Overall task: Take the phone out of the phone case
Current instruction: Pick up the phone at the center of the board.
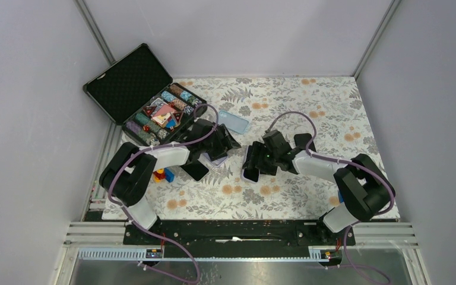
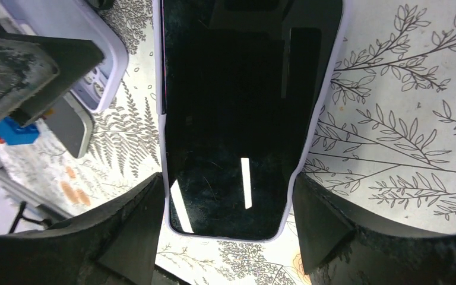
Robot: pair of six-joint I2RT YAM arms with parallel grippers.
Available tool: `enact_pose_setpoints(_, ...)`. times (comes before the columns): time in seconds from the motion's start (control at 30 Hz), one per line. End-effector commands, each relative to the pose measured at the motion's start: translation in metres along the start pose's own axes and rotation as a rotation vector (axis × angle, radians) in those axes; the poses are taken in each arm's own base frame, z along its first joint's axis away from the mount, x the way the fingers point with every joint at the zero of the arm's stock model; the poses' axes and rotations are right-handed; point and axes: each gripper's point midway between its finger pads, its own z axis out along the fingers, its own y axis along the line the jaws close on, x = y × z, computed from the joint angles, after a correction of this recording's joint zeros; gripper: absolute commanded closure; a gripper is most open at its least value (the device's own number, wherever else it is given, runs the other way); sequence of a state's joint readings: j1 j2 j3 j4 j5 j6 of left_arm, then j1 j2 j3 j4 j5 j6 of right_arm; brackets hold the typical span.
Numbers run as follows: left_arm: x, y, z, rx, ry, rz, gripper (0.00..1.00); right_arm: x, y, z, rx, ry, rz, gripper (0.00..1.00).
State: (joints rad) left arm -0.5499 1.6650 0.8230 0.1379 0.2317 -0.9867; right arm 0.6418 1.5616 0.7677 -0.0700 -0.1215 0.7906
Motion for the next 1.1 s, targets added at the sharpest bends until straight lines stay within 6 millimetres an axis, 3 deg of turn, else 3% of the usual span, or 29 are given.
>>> enact_pose_setpoints(0.0,-0.006,-0.042,0.006,0.145,0.016,0.059,0.19,0.001,0.019,-0.008,-0.185,0.000,0.043,0.52)
enact_pose_setpoints(0.27,0.010,-0.055,0.024,0.170,0.088,0.142,0.20,0.004,0.028,-0.017,-0.330,-0.007,-0.025,0.52)
enact_pose_setpoints(0.37,0.015,-0.049,0.033,0.130,0.109,0.159,0.22,0.005,0.028,-0.018,-0.341,-0.005,-0.051,0.52)
enact_pose_setpoints(0.47,0.018,-0.045,0.039,0.102,0.120,0.160,0.28,0.007,0.028,-0.017,-0.356,0.004,-0.054,0.52)
enact_pose_setpoints(0.7,0.030,-0.044,0.040,0.106,0.162,0.162,0.60,0.008,0.025,-0.012,-0.357,0.015,-0.028,0.51)
enact_pose_setpoints(0.8,0.037,-0.044,0.038,0.131,0.189,0.150,0.68,0.007,0.027,-0.011,-0.373,0.015,-0.027,0.50)
enact_pose_setpoints(1.07,0.047,-0.058,0.029,0.219,0.238,0.122,0.67,0.003,0.030,-0.007,-0.374,0.015,-0.036,0.49)
